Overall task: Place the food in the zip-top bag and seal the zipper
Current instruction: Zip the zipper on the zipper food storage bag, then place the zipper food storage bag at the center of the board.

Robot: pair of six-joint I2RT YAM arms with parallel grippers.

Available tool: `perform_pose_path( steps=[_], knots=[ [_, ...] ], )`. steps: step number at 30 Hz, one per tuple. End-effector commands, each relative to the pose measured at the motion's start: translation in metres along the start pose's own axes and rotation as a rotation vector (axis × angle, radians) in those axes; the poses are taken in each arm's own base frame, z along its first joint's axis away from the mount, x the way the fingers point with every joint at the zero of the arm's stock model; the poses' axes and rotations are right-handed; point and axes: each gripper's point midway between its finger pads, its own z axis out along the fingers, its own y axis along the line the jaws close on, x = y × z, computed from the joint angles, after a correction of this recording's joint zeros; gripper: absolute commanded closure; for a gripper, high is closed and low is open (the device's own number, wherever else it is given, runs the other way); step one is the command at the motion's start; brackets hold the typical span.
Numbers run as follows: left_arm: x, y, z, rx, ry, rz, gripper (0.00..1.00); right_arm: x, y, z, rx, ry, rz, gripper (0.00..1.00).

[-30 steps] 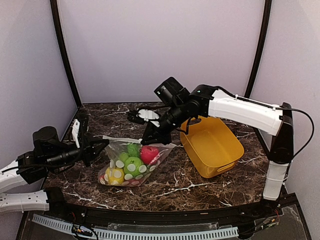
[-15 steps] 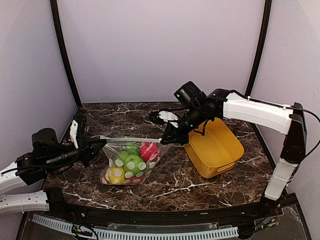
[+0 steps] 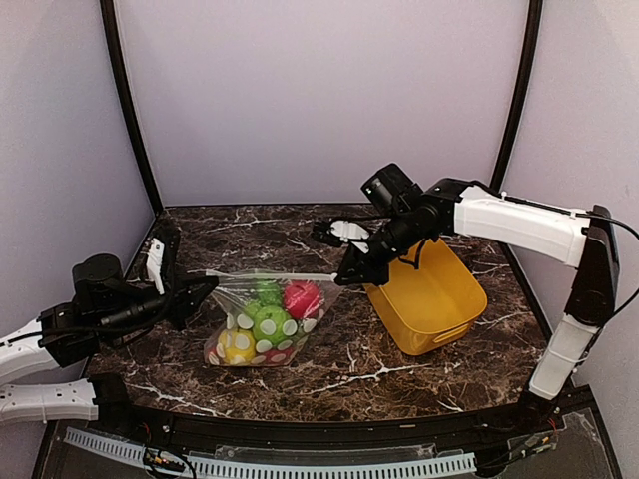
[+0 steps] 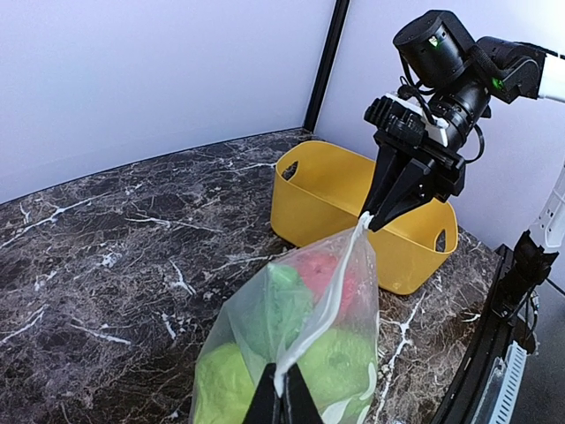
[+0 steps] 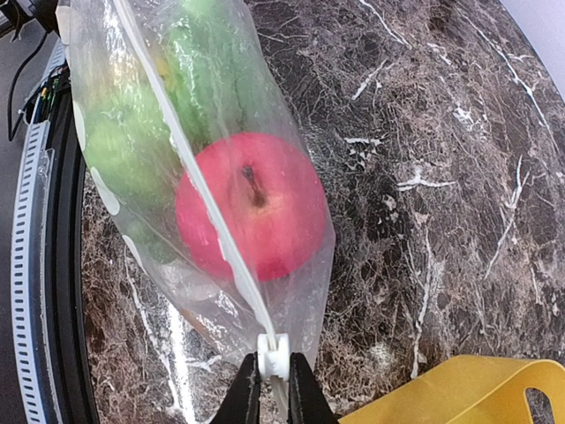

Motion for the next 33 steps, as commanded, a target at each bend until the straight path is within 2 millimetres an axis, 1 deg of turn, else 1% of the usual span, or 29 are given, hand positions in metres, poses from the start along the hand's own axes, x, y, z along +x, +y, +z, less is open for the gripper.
perform_pose_path(
  steps=[1, 3, 4, 8, 14, 16, 18, 19, 20, 24, 29, 33],
  knots=[
    [-0.004, 0.008, 0.003, -0.042, -0.035, 0.016, 0.99, 0.021, -0.015, -0.012, 0.063, 0.048, 0.027, 0.89],
    [-0.001, 0.010, 0.004, -0.050, -0.030, 0.016, 0.99, 0.023, -0.016, -0.013, 0.066, 0.049, 0.033, 0.88],
    [-0.005, 0.009, 0.004, -0.049, -0.048, 0.014, 0.99, 0.024, -0.017, -0.013, 0.066, 0.050, 0.036, 0.88],
    [-0.005, 0.009, 0.005, -0.046, -0.059, 0.010, 0.99, 0.027, -0.017, -0.015, 0.065, 0.052, 0.039, 0.88],
    [-0.001, 0.006, 0.011, -0.027, -0.044, 0.003, 0.99, 0.022, -0.017, -0.016, 0.058, 0.034, 0.033, 0.87],
    [0.000, 0.003, 0.015, -0.013, -0.035, 0.001, 0.99, 0.016, -0.012, -0.018, 0.035, 0.009, 0.022, 0.83],
    [0.000, 0.001, 0.018, -0.001, -0.027, 0.002, 0.99, 0.008, -0.007, -0.022, 0.004, -0.026, 0.005, 0.71],
    [0.002, 0.000, 0.019, 0.001, -0.019, 0.004, 0.99, 0.004, -0.005, -0.022, -0.006, -0.039, 0.003, 0.66],
    [0.001, -0.001, 0.019, 0.003, -0.021, 0.005, 0.99, 0.000, -0.005, -0.023, -0.013, -0.051, 0.000, 0.64],
    [0.000, 0.000, 0.019, 0.000, -0.025, 0.006, 0.99, -0.004, -0.004, -0.015, -0.060, -0.056, 0.009, 0.61],
    [0.000, 0.000, 0.016, 0.000, -0.028, 0.001, 0.99, -0.003, 0.008, -0.006, -0.158, -0.059, 0.007, 0.59],
    [-0.003, 0.000, 0.017, -0.003, -0.036, 0.005, 0.99, -0.008, 0.021, -0.007, -0.239, -0.082, -0.001, 0.57]
  ],
)
